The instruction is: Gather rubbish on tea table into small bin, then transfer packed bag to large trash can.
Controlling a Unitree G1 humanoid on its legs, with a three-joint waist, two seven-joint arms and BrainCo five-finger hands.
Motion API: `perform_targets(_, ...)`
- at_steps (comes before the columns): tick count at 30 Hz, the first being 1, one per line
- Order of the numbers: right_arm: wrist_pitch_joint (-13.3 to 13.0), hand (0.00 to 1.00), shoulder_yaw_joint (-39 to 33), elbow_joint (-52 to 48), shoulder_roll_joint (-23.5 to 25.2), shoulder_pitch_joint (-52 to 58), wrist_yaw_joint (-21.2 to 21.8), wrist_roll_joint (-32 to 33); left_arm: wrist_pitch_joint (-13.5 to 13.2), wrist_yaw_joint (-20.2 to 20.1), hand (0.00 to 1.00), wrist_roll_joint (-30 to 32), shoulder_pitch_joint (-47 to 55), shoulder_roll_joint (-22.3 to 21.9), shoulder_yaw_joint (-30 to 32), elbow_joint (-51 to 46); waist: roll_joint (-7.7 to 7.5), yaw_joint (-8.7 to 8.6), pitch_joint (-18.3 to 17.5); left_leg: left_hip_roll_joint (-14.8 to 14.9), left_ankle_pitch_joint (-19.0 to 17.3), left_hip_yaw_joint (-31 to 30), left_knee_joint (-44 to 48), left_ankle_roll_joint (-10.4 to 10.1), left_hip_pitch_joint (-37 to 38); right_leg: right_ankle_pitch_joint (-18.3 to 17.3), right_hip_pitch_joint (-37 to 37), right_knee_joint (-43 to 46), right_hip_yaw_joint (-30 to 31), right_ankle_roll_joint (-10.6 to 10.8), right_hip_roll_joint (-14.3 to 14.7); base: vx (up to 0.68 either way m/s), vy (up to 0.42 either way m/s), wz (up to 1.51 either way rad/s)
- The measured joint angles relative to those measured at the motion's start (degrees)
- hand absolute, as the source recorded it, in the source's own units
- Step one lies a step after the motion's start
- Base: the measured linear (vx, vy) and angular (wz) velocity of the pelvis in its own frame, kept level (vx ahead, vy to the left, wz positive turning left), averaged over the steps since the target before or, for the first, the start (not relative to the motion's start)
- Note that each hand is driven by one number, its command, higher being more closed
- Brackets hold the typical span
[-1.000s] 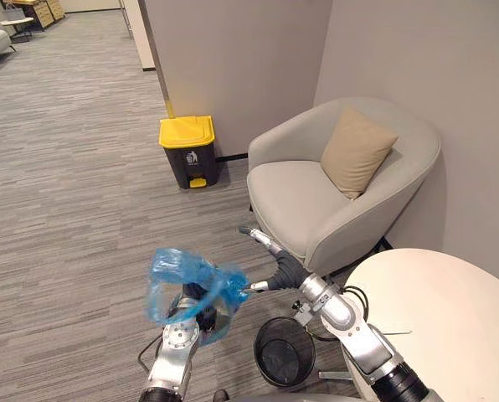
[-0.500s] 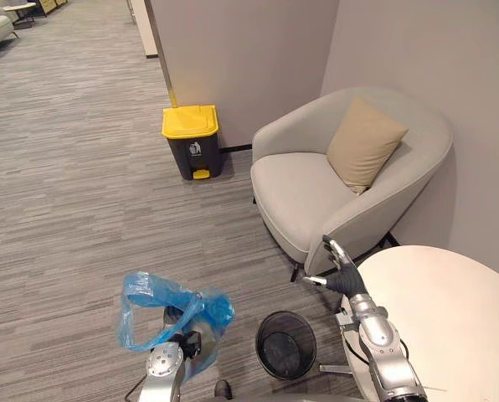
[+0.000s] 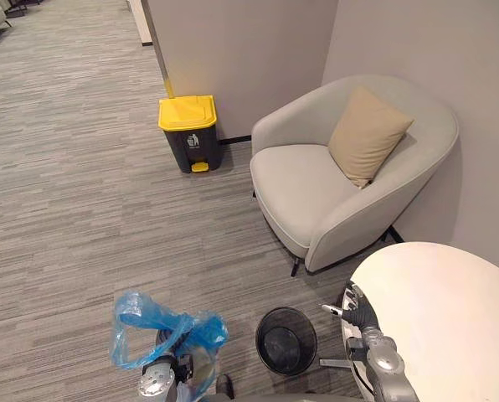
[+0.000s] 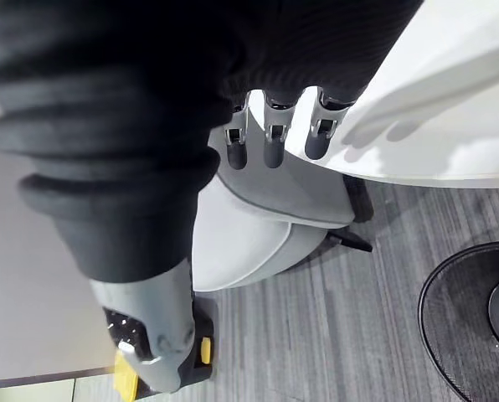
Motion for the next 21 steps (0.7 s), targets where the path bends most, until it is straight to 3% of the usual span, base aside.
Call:
perform_targets(9, 0.2, 0.0, 0.2, 2.0, 0.2, -0.2, 0.0, -0.1, 0.1, -0.8, 1.0, 0.0, 0.8, 0.0, 0.0, 1.8, -0.21, 0.06, 0.8, 0.1, -0.4, 0.6, 0.0, -0.2, 0.1, -0.7, -0.3, 0.4, 0.6, 0.1, -0.1, 0.0, 0.0, -0.03)
perform_targets(15, 0.4, 0.0, 0.2, 2.0, -0.3, -2.0, -0.3, -0.3, 0.1, -0.7, 1.0, 0.0, 0.3, 0.0, 0.2, 1.8, 0.12, 0.35, 2.8, 0.2, -0.1, 3.3, 0.4, 0.2, -2.6, -0.6, -6.1, 4.3, 3.8, -0.1, -0.7, 0.01, 0.018, -0.23)
perform_targets(19, 0.4, 0.0, 0.6, 1.2, -0.2, -3.1, -1.6, -0.6, 0.1, -0.4, 1.0, 0.0, -3.9, 1.0, 0.1, 1.3, -0.88, -0.02, 5.4, -0.4, -0.7, 2.2, 4.0, 1.4, -6.6, -4.1, -12.7, 15.3, 7.2, 0.5, -3.1, 0.0, 0.044, 0.19)
perform_targets(21, 0.4, 0.0, 1.5, 0.4, -0.3, -3.0, -2.1, -0.6, 0.1, -0.1, 1.0, 0.0, -4.8, 1.1, 0.1, -1.0, -1.69, -0.05, 6.1, 0.2, -2.2, 0.9, 8.0, 2.1, -8.9, -7.0, -13.3, 19.1, 11.1, 2.3, -3.3, 0.01, 0.027, 0.48)
